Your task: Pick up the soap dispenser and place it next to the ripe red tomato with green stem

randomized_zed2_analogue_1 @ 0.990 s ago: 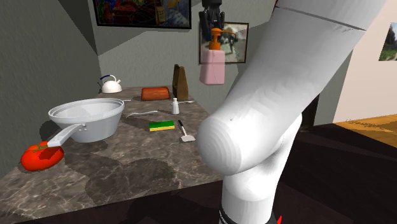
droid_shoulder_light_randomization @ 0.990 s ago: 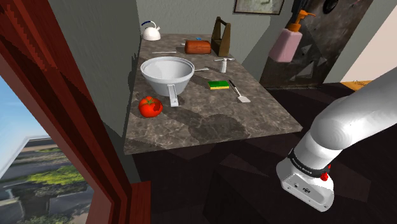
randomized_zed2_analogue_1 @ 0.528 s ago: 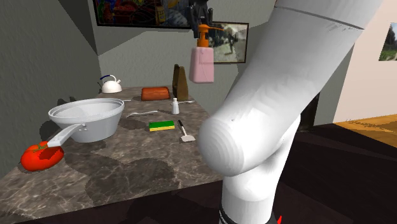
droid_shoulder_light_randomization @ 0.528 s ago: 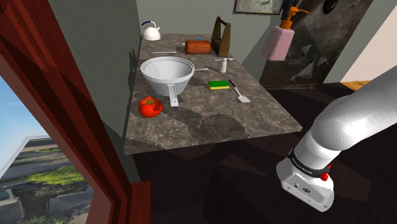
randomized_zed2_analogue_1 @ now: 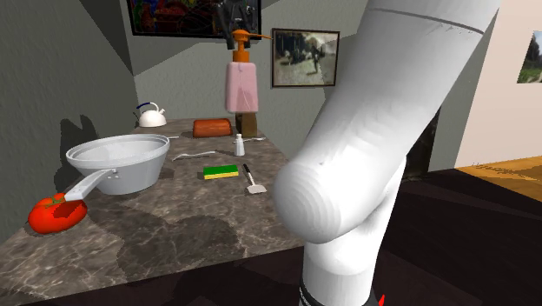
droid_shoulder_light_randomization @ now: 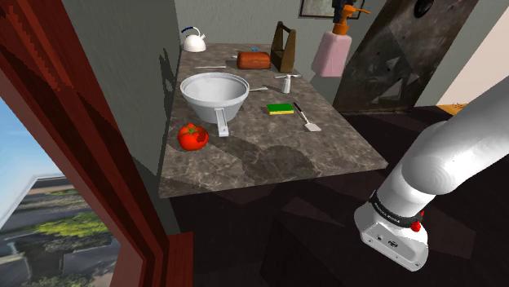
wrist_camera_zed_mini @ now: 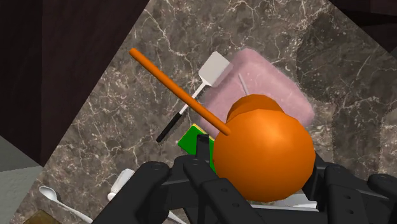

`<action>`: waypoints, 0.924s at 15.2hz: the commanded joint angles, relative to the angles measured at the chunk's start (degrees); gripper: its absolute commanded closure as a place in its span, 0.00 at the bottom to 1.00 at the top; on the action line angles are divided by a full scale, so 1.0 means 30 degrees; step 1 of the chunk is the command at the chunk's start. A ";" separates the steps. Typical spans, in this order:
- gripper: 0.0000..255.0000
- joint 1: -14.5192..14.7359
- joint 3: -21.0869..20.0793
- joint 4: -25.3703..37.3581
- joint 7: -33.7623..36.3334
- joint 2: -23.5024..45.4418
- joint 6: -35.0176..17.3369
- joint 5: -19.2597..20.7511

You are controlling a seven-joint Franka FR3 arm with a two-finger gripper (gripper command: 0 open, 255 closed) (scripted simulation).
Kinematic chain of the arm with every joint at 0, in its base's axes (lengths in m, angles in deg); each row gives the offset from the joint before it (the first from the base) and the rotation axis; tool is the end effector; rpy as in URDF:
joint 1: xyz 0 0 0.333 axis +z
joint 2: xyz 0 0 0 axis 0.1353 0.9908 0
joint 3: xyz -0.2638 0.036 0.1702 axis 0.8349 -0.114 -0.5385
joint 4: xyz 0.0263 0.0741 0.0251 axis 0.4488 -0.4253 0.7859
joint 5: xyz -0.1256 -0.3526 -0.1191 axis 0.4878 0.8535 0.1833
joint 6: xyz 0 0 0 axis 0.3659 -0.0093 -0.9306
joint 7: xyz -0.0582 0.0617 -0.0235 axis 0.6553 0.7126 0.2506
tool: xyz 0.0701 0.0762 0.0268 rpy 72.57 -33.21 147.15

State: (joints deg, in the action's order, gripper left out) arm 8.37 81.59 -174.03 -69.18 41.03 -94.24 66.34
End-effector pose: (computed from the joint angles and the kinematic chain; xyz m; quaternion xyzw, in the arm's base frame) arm 0.4277 -0.1340 0.7004 0.9971 0.0465 -0.0090 0.0601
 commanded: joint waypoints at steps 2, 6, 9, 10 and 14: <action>1.00 0.0485 -0.0835 0.0418 0.1351 0.0580 0.0052 -0.0322; 1.00 0.1126 -0.1847 0.1655 0.2980 0.1787 0.0330 -0.0722; 1.00 0.1621 -0.2547 0.2871 0.4162 0.2894 0.0603 -0.0960; 1.00 0.1795 -0.2765 0.3337 0.4548 0.3302 0.0712 -0.1024; 1.00 0.2491 -0.3602 0.5557 0.6048 0.5158 0.1266 -0.1201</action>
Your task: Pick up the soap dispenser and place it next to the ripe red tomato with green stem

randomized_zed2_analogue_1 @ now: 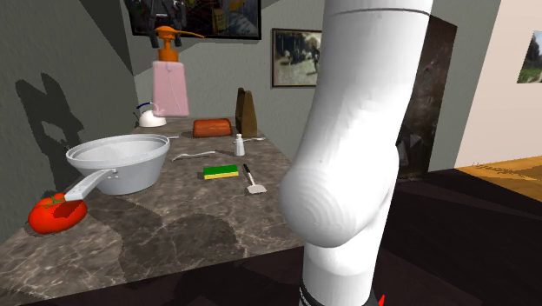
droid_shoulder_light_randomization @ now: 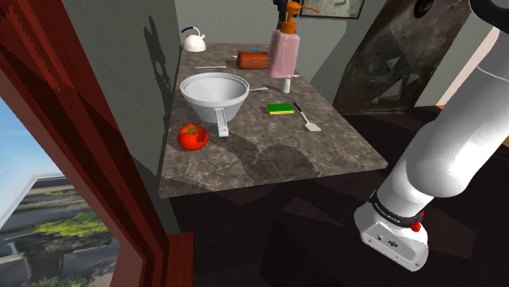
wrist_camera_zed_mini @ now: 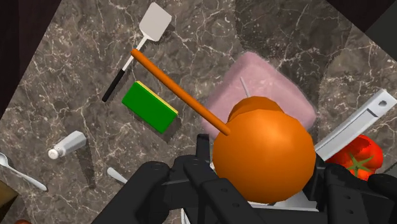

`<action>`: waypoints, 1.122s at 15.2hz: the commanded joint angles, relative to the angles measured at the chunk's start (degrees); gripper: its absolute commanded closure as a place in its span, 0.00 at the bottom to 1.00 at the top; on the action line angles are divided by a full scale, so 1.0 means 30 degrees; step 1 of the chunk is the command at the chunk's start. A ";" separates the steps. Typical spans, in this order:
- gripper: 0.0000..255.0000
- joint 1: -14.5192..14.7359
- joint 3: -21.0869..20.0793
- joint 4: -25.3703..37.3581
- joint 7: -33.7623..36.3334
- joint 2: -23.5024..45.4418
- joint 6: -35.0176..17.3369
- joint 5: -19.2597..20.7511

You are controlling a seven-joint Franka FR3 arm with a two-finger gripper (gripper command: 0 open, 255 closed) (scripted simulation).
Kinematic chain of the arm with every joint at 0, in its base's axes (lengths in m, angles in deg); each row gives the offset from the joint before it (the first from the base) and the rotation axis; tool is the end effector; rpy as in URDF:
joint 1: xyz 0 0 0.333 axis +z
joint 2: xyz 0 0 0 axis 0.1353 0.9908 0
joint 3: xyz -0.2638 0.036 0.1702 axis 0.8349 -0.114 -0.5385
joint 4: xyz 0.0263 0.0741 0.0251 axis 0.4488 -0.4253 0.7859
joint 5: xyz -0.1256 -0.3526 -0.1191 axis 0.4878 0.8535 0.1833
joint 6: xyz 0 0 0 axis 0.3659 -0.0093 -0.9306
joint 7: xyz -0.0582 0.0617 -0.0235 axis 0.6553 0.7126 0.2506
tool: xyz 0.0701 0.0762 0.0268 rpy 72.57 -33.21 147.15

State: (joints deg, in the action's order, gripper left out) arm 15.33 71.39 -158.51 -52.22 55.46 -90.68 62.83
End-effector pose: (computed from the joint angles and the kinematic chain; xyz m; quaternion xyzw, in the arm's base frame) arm 0.5172 0.0295 0.6996 0.9971 0.0464 -0.0089 0.0603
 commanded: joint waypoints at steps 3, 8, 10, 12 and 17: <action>1.00 0.0752 -0.0751 0.2512 0.1467 0.2013 0.0675 -0.0065; 1.00 0.1867 -0.1514 0.7567 0.3093 0.5630 0.2314 0.0111; 1.00 0.2444 -0.1708 1.0768 0.3626 0.7720 0.3496 0.0287; 1.00 0.2851 -0.1763 1.2614 0.3953 0.9049 0.4056 0.0385; 1.00 0.2630 -0.1831 0.8016 0.4240 0.7071 0.1450 0.0183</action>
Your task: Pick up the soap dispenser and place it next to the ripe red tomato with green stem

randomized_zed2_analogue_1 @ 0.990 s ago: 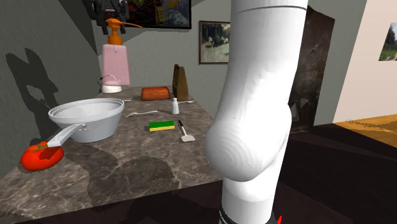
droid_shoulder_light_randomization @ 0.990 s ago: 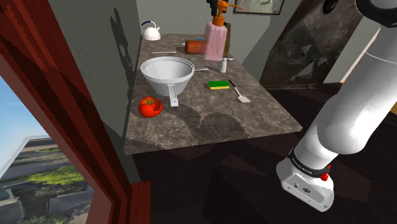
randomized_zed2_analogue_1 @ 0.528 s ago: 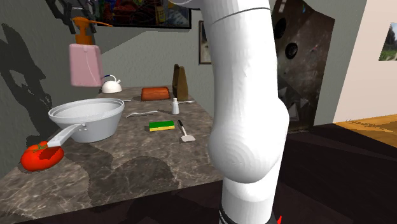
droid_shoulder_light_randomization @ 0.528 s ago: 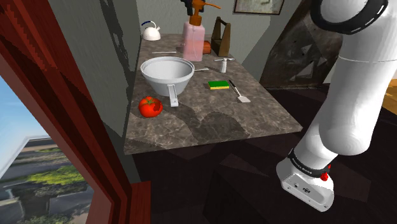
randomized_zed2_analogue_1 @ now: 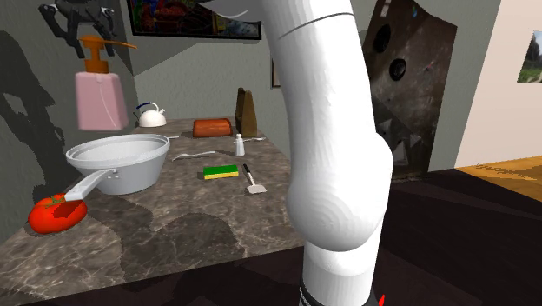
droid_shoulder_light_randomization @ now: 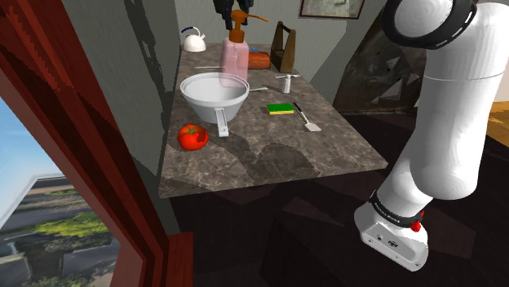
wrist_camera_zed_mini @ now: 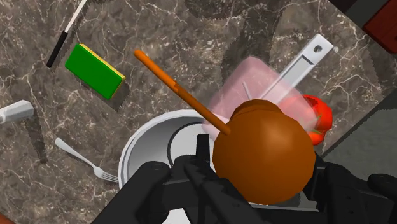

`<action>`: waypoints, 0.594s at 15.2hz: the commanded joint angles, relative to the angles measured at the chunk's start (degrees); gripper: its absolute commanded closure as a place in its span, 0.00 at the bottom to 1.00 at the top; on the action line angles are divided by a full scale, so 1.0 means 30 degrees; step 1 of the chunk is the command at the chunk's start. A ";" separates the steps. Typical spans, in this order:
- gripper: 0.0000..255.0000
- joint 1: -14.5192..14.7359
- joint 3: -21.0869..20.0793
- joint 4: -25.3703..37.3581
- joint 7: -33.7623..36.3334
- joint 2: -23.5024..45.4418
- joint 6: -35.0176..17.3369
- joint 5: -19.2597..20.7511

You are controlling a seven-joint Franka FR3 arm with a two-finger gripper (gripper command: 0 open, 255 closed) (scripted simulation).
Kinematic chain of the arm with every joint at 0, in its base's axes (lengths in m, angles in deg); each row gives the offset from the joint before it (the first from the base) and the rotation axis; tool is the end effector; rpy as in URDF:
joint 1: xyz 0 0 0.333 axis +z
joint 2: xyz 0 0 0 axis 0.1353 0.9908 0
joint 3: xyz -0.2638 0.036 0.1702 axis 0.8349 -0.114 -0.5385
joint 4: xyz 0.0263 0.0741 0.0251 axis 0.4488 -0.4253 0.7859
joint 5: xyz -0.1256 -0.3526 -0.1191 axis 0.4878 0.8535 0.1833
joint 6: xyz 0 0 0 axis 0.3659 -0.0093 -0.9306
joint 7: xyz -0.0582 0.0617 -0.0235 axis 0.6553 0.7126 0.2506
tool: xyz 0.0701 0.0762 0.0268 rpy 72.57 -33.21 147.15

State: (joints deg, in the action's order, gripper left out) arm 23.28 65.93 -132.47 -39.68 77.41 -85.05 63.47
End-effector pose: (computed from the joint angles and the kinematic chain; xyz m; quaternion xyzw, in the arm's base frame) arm 0.5928 0.1709 0.6729 0.9971 0.0459 -0.0092 0.0603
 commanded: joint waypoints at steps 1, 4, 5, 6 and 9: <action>1.00 -0.0048 -0.0015 -0.1338 0.0100 -0.0505 -0.0842 -0.0056; 1.00 -0.0116 -0.0022 -0.3125 0.0209 -0.1147 -0.1982 -0.0121; 1.00 -0.0135 -0.0024 -0.3660 0.0242 -0.1326 -0.2337 -0.0138; 1.00 -0.0152 -0.0024 -0.4171 0.0274 -0.1491 -0.2682 -0.0154; 1.00 -0.0196 -0.0024 -0.5581 0.0363 -0.1912 -0.3667 -0.0193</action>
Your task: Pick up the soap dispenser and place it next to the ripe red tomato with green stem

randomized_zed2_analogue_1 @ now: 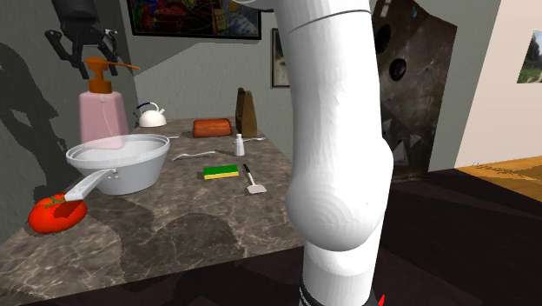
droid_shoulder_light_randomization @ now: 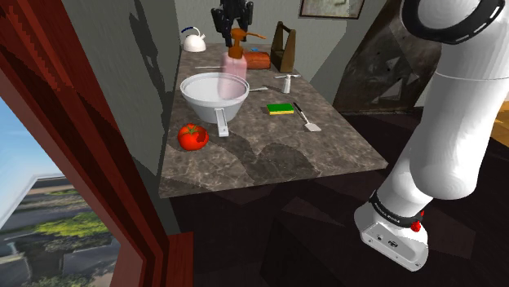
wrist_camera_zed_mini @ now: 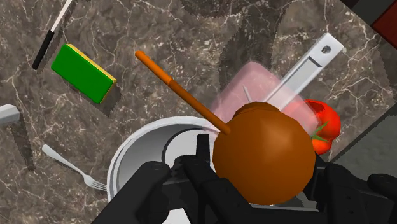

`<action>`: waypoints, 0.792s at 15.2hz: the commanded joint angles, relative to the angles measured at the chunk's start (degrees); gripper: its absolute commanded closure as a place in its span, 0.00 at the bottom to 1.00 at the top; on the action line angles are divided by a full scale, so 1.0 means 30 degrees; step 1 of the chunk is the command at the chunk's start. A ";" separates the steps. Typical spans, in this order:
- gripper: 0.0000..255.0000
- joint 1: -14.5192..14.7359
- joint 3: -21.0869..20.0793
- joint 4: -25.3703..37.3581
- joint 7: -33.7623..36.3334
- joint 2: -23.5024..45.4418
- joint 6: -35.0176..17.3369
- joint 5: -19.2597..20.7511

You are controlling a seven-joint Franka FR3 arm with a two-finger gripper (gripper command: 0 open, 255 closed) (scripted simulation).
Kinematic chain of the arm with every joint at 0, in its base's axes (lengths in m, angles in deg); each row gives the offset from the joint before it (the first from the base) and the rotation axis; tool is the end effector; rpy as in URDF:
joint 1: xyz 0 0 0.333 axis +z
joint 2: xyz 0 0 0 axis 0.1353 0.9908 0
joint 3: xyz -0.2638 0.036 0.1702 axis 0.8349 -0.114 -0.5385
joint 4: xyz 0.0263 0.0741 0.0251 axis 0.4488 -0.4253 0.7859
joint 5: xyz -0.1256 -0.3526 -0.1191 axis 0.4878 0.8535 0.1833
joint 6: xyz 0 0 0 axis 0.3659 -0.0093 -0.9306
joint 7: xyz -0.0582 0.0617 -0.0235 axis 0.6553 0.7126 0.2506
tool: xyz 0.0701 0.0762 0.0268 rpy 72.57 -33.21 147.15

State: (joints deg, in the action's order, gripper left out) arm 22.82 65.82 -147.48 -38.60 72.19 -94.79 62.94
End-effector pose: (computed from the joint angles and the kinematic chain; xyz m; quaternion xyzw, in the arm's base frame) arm 0.5928 0.1725 0.6266 0.9971 0.0459 -0.0092 0.0602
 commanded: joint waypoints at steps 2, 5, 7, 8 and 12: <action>1.00 -0.0066 0.0014 -0.1434 0.0058 -0.0402 -0.1042 -0.0038; 1.00 -0.0097 0.0017 -0.2615 0.0139 -0.0683 -0.1939 -0.0059; 1.00 -0.0114 0.0020 -0.3344 0.0192 -0.0832 -0.2517 -0.0068; 1.00 -0.0122 0.0021 -0.3693 0.0218 -0.0897 -0.2800 -0.0071; 1.00 -0.0151 0.0027 -0.4997 0.0320 -0.1094 -0.3903 -0.0077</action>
State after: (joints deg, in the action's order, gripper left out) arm 22.40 65.89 -161.54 -37.69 69.10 -105.73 62.72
